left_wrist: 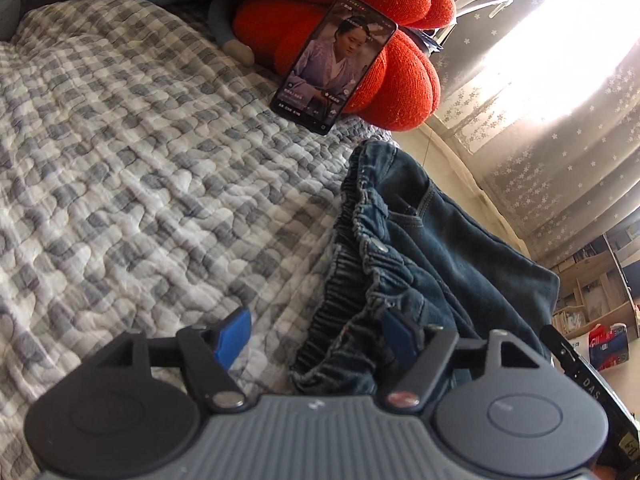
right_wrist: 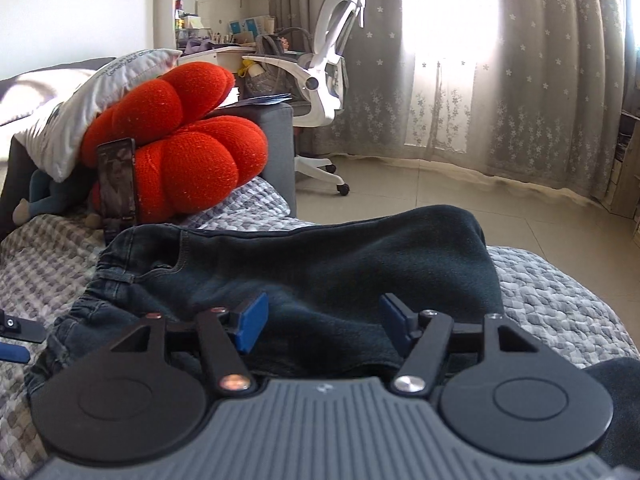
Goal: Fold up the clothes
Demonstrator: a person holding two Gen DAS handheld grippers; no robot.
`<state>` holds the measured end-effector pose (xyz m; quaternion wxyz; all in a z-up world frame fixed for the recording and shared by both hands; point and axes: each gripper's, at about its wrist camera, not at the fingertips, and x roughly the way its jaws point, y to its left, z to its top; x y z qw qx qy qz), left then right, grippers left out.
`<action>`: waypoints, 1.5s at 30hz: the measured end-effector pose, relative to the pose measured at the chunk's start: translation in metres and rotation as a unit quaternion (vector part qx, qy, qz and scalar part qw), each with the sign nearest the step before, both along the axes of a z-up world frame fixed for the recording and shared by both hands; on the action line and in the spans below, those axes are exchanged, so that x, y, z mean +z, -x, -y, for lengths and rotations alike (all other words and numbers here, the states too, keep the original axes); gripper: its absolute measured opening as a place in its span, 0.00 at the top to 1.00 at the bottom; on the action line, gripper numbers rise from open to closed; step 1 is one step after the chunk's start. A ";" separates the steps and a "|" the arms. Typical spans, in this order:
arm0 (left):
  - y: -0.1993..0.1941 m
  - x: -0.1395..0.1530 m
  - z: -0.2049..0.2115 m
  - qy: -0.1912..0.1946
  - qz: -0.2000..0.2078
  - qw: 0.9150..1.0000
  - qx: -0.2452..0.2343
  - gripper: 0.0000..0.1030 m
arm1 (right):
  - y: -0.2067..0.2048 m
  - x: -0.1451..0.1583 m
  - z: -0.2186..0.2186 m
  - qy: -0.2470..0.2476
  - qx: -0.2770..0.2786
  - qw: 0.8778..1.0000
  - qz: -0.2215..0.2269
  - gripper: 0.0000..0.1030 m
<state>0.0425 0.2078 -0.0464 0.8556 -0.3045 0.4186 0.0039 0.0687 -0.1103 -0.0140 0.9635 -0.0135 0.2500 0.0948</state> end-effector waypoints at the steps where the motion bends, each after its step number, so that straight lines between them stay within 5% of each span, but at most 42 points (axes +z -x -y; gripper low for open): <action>1: 0.004 -0.002 0.000 0.004 -0.003 1.000 0.002 0.29 | 0.005 0.000 -0.004 0.001 0.015 1.000 0.002 0.32; 8: 0.025 -0.010 0.000 0.013 0.013 1.000 0.020 0.29 | 0.032 -0.010 -0.036 0.010 0.130 0.991 -0.007 0.30; 17: 0.043 -0.013 -0.009 0.026 -0.002 0.998 0.061 0.25 | 0.073 -0.025 -0.087 0.057 0.275 0.960 -0.010 0.30; 25: 0.052 -0.013 -0.010 0.039 0.002 0.996 0.080 0.25 | 0.074 -0.050 -0.107 0.113 0.291 0.950 -0.021 0.31; 27: 0.053 -0.013 -0.009 0.037 0.004 0.996 0.083 0.25 | 0.077 -0.057 -0.112 0.136 0.293 0.946 -0.008 0.41; 29: 0.054 -0.013 -0.008 0.035 0.005 0.996 0.085 0.25 | 0.080 -0.058 -0.114 0.142 0.301 0.943 0.003 0.68; 31: 0.055 -0.013 -0.006 0.033 0.006 0.996 0.086 0.24 | 0.078 -0.052 -0.114 0.127 0.291 0.948 0.002 0.81; 35: 0.058 -0.011 -0.005 0.052 0.020 0.995 0.080 0.20 | 0.076 -0.036 -0.104 0.069 0.275 0.959 0.000 0.84; 40: 0.055 -0.015 0.003 0.149 0.045 0.987 0.039 0.18 | 0.081 -0.018 -0.096 0.005 0.282 0.959 -0.002 0.84; 43: 0.053 -0.017 0.013 0.132 0.054 0.988 0.050 0.32 | 0.086 -0.012 -0.098 -0.016 0.292 0.956 -0.005 0.84; 45: 0.051 -0.020 0.016 0.124 0.059 0.989 0.055 0.62 | 0.088 -0.012 -0.100 -0.017 0.297 0.955 -0.008 0.85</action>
